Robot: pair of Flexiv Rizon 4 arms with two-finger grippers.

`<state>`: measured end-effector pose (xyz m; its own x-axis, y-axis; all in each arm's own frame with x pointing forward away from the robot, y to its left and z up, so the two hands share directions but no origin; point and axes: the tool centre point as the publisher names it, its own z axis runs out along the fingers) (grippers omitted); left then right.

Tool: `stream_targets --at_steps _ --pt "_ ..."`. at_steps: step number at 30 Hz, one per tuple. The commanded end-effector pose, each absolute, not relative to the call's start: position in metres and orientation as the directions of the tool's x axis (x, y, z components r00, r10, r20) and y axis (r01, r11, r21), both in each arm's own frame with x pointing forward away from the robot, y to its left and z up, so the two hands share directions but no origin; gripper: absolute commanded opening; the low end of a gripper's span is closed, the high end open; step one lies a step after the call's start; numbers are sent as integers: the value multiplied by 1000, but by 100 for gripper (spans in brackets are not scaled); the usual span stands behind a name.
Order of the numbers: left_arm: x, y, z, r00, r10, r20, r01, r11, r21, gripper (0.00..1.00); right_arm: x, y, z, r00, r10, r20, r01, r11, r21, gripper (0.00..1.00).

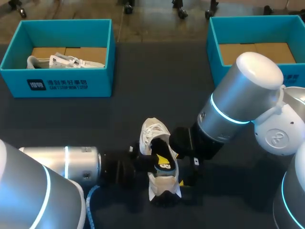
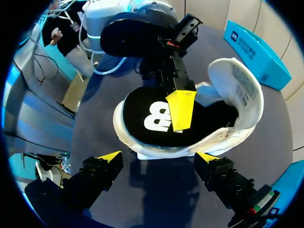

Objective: Take the shoe out of the shoebox, open the shoe tongue, remove and reinsert the insole, then place the shoe into the shoebox

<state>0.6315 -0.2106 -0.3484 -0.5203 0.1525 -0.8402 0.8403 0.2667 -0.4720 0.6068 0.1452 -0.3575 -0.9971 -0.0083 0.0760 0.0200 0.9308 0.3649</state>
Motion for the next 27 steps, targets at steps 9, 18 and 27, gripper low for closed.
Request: stream_targets --at_steps 9,18,27 --pt "624 -203 -318 -601 168 -782 796 219 -564 39 606 147 -359 -997 -7 74 21 931 364 100" --pt "614 -212 -320 -571 228 -789 820 197 -537 0 606 147 -359 -997 -7 74 21 931 364 100" --pt "628 -221 -345 -493 240 -836 864 246 -439 0 606 147 -359 -997 -7 74 21 931 364 100"
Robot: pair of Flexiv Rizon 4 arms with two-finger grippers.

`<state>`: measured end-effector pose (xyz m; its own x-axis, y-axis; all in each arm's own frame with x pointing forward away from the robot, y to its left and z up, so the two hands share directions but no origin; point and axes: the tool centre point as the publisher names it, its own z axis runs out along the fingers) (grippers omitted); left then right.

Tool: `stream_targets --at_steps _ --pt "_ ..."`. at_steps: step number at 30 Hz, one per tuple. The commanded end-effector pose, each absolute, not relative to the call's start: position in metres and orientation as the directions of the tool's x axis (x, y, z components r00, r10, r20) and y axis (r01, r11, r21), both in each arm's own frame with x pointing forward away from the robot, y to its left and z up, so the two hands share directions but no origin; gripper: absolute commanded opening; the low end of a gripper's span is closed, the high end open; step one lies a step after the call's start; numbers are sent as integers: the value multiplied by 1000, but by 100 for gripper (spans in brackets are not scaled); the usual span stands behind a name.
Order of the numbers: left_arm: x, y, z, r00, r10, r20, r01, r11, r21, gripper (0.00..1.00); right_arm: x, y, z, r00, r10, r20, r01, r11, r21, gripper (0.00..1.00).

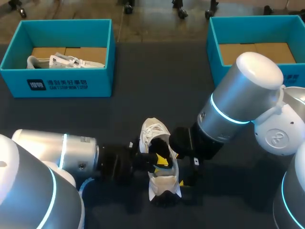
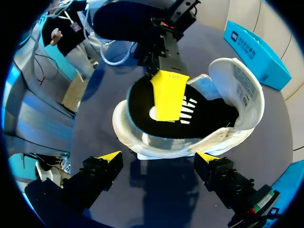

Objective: Take the shoe out of the shoebox, open the shoe tongue, remove and reinsert the insole, then place the shoe into the shoebox

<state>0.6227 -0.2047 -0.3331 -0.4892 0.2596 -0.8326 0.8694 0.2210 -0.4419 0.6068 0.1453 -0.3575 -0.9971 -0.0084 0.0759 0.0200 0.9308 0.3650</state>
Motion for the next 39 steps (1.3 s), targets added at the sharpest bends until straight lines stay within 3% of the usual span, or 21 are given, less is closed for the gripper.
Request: stream_targets --at_steps 1,8,9,10,12,13,21,22,23,25,39 --pt "631 -220 -346 -491 240 -837 864 253 -435 0 606 147 -359 -997 -7 74 21 931 364 100" --pt "632 -216 -345 -523 231 -820 846 253 -469 0 606 147 -359 -997 -7 74 21 931 364 100" --pt "630 -215 -343 -524 231 -820 846 252 -470 22 606 147 -359 -997 -7 74 21 931 364 100" --pt "628 -214 -341 -533 227 -815 841 242 -483 36 606 147 -359 -997 -7 74 21 931 364 100" --pt "624 -212 -336 -542 220 -811 836 236 -495 48 606 147 -359 -997 -7 74 21 931 364 100" --pt "623 -210 -333 -550 208 -809 831 229 -507 49 606 147 -359 -997 -7 74 21 931 364 100" --pt "611 -206 -318 -559 158 -814 826 194 -530 36 606 147 -359 -997 -7 74 21 931 364 100" --pt "611 -207 -318 -558 157 -815 826 192 -529 29 606 147 -359 -997 -7 74 21 931 364 100" --pt "610 -209 -319 -555 148 -819 829 188 -527 12 606 147 -359 -997 -7 74 21 931 364 100" --pt "609 -211 -322 -551 140 -823 830 190 -524 0 606 147 -359 -997 -7 74 21 931 364 100" --pt "639 -218 -344 -486 15 -874 843 270 -464 0 606 147 -359 -997 -7 74 21 931 364 100"
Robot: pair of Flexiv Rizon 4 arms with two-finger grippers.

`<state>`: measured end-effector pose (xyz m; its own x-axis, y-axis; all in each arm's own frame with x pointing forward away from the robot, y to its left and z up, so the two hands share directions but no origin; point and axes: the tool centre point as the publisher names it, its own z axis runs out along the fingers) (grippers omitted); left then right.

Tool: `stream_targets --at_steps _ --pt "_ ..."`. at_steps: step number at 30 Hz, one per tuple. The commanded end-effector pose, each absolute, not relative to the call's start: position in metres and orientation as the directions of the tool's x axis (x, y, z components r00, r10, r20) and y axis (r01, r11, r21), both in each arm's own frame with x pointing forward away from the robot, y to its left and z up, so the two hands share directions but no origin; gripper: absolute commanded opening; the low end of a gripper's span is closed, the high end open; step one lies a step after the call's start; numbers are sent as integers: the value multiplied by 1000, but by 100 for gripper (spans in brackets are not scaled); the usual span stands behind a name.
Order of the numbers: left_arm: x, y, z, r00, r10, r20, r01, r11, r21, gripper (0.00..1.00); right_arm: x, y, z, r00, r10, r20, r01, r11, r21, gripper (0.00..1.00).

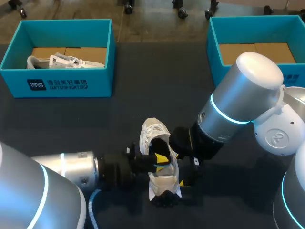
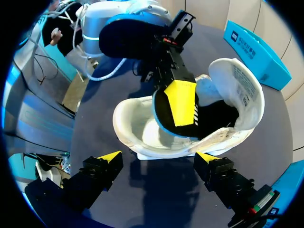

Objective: Take the shoe out of the shoebox, open the shoe tongue, remove and reinsert the insole, then place the shoe into the shoebox

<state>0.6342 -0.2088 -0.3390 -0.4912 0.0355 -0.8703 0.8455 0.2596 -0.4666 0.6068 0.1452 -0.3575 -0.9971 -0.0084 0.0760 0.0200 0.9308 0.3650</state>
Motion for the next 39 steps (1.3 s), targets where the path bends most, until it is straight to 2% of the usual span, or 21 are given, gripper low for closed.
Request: stream_targets --at_steps 1,6,7,8,9,10,12,15,19,24,27,28,30,31,39 --pt "639 -218 -343 -487 16 -873 843 272 -465 0 606 147 -359 -997 -7 74 21 931 364 100" --pt "638 -215 -336 -516 37 -856 833 255 -491 0 606 147 -359 -997 -7 74 21 931 364 100" --pt "635 -213 -333 -527 52 -849 830 248 -500 27 606 147 -359 -997 -7 74 21 931 364 100" --pt "634 -212 -331 -524 57 -850 832 246 -497 39 606 147 -359 -997 -7 74 21 931 364 100" --pt "633 -210 -329 -528 67 -847 832 242 -500 45 606 147 -359 -997 -7 74 21 931 364 100" --pt "632 -208 -327 -534 74 -842 829 239 -505 62 606 147 -359 -997 -7 74 21 931 364 100" --pt "630 -204 -323 -543 90 -835 827 232 -513 79 606 147 -359 -997 -7 74 21 931 364 100" --pt "625 -198 -318 -558 118 -821 820 225 -526 78 606 147 -359 -997 -7 74 21 931 364 100" --pt "615 -190 -312 -562 174 -808 823 212 -527 89 606 147 -359 -997 -7 74 21 931 364 100" --pt "610 -181 -304 -552 237 -799 832 215 -511 88 606 147 -359 -997 -7 74 21 931 364 100" --pt "613 -178 -297 -547 234 -804 835 218 -505 84 606 147 -359 -997 -7 74 21 931 364 100" --pt "615 -178 -296 -547 230 -805 835 219 -505 79 606 147 -359 -997 -7 74 21 931 364 100" --pt "617 -179 -294 -545 217 -810 836 222 -503 54 606 147 -359 -997 -7 74 21 931 364 100" --pt "618 -180 -293 -545 217 -810 835 222 -503 49 606 147 -359 -997 -7 74 21 931 364 100" --pt "619 -176 -290 -547 278 -789 836 232 -498 49 606 147 -359 -997 -7 74 21 931 364 100"
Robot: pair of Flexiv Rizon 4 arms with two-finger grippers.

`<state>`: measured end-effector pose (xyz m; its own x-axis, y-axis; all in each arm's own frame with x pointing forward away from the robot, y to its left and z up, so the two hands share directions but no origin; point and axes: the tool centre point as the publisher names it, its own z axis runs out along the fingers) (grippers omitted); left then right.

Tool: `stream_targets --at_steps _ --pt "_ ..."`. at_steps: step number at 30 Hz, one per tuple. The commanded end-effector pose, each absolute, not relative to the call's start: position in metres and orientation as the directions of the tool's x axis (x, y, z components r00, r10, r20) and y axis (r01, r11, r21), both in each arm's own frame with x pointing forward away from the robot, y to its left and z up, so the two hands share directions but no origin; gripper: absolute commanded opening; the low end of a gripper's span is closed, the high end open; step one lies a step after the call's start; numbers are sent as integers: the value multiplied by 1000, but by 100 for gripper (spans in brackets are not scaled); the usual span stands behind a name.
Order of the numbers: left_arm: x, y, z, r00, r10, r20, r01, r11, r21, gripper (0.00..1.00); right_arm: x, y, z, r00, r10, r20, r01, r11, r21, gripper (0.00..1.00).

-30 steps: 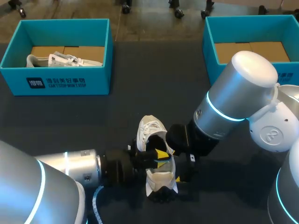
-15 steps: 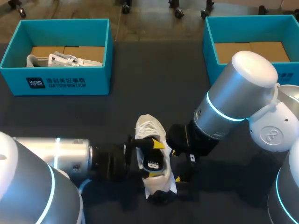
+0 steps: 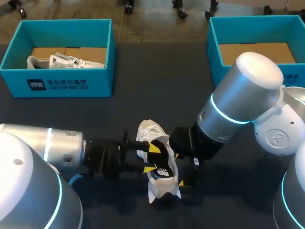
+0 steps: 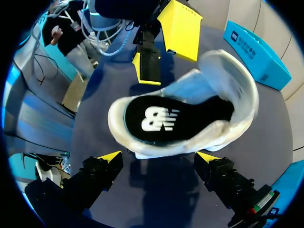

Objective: Take the shoe out of the shoebox, open the shoe tongue, remove and reinsert the insole, then place the shoe into the shoebox

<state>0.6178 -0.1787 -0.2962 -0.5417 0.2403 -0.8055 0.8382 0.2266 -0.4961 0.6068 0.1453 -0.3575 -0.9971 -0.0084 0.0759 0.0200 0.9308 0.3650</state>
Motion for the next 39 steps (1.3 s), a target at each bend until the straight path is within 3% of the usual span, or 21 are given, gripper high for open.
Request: stream_targets --at_steps 1,8,12,26,32,39 --pt "619 -173 -289 -549 287 -785 835 235 -498 51 606 147 -359 -997 -7 74 21 931 364 100" --pt "619 -162 -282 -543 426 -724 838 215 -502 53 606 147 -359 -997 -7 74 21 931 364 100" --pt "619 -156 -276 -521 516 -680 844 196 -499 48 606 147 -359 -997 -7 74 21 931 364 100" --pt "615 -140 -254 -416 752 -512 863 148 -484 44 613 44 -323 -996 25 86 55 927 370 100" --pt "613 -143 -243 -335 848 -410 878 123 -463 42 614 35 -322 -995 19 96 53 929 368 100" --pt "620 -142 -227 -247 922 -297 897 103 -429 50 614 35 -322 -995 19 96 53 929 368 100"
